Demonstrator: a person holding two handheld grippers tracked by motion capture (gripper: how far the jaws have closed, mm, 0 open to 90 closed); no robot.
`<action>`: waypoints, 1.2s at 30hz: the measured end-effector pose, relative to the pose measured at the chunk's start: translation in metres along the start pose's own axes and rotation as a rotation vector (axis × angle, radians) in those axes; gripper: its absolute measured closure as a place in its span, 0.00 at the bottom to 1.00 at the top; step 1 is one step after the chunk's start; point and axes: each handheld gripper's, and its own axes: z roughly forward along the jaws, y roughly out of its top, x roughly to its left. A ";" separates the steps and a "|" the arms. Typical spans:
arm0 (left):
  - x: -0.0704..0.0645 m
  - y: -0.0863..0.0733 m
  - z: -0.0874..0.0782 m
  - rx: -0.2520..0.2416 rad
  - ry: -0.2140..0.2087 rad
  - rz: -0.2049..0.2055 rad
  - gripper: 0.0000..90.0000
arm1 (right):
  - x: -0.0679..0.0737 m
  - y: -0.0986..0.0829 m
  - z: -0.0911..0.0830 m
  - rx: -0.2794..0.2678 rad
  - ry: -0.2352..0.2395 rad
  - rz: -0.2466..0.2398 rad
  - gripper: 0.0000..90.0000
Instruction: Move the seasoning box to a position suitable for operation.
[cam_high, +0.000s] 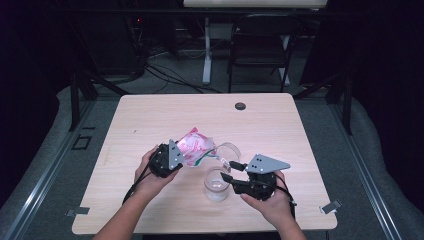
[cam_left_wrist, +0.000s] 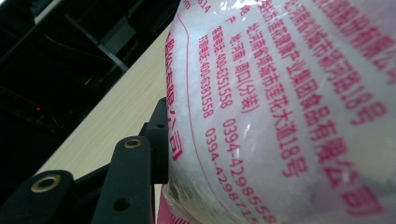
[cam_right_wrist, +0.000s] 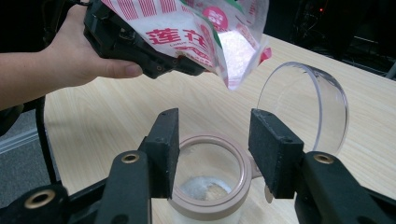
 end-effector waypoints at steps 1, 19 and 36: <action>0.000 0.001 0.000 0.000 0.006 0.016 0.64 | 0.000 0.000 0.001 0.003 -0.002 0.000 0.59; -0.009 -0.010 -0.018 -0.023 0.047 0.043 0.64 | 0.008 0.000 0.013 -0.002 -0.003 -0.037 0.57; -0.021 -0.008 -0.023 0.005 0.126 0.160 0.64 | 0.009 0.001 0.015 -0.020 -0.005 -0.061 0.55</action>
